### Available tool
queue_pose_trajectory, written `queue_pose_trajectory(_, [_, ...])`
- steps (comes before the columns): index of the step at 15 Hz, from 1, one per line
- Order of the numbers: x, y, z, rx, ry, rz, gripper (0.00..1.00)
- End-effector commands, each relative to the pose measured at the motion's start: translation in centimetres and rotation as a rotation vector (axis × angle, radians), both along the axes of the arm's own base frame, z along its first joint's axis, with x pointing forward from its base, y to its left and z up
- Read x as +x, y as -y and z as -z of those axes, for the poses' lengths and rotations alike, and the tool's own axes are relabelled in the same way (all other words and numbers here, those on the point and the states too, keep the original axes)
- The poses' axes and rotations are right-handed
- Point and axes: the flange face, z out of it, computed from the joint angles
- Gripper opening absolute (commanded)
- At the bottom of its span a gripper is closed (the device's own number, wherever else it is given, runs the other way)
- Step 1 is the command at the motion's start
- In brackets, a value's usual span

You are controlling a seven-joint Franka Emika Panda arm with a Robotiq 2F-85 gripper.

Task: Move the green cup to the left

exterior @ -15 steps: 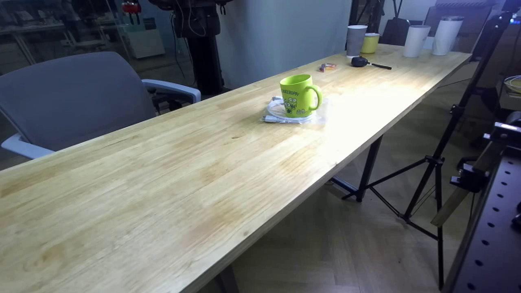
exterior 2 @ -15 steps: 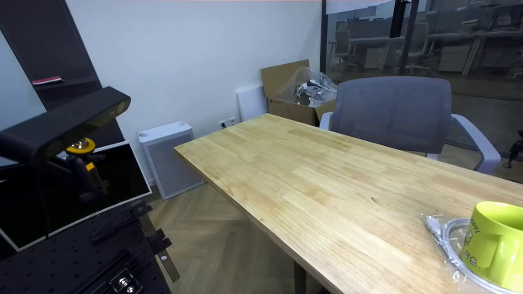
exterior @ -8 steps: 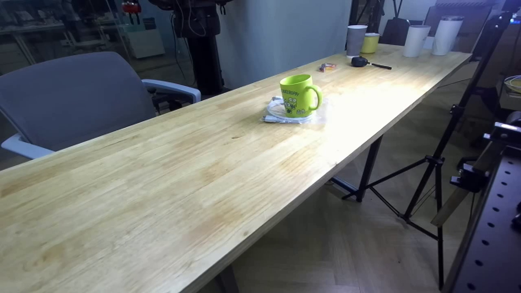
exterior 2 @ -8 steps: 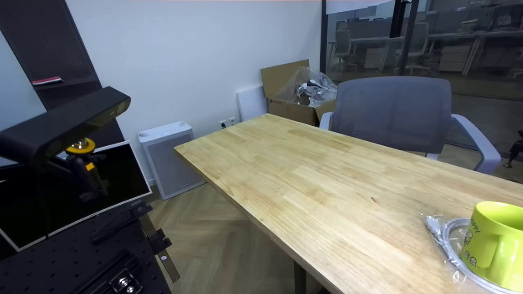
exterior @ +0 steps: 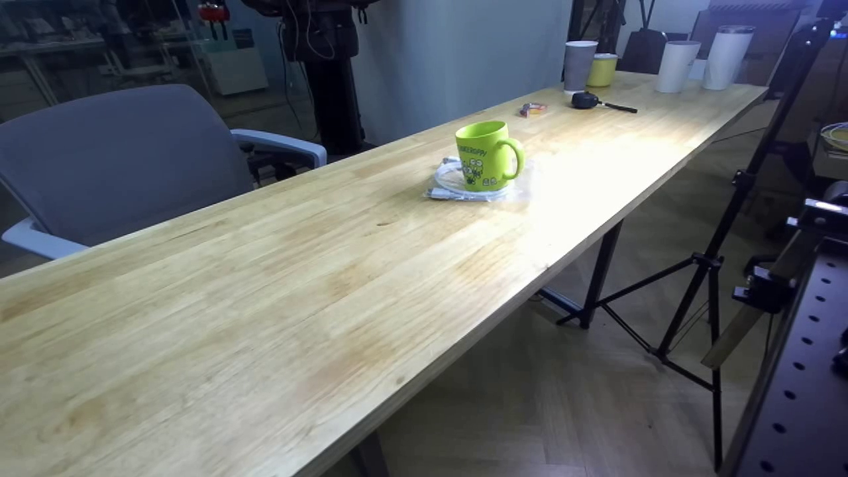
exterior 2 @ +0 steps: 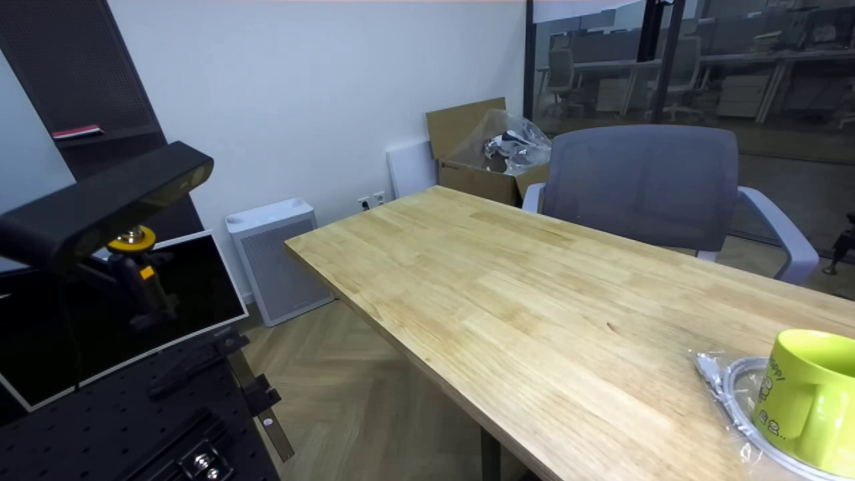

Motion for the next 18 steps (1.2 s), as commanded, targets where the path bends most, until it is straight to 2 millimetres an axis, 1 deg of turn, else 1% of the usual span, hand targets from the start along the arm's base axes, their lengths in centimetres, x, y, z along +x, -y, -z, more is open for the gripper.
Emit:
queue_pose_trajectory(1, [0.0, 0.1, -0.1, 0.001, -0.001, 0.0, 1.0])
queue_pose_trajectory(10, [0.0, 0.0, -0.1, 0.001, -0.001, 0.0, 1.0])
queue_pose_trajectory(11, [0.1, -0.2, -0.7, 0.001, 0.026, -0.018, 1.0])
queue_pose_trajectory(12, [0.5, -0.4, -0.6, 0.003, 0.052, -0.02, 1.0])
queue_pose_trajectory(14, [1.9, -1.0, 0.4, 0.035, 0.061, -0.057, 1.0])
queue_pose_trajectory(17, [2.2, -2.3, 1.6, 0.099, 0.095, -0.144, 1.0])
queue_pose_trajectory(18, [2.6, -2.6, 2.3, 0.11, 0.097, -0.165, 1.0])
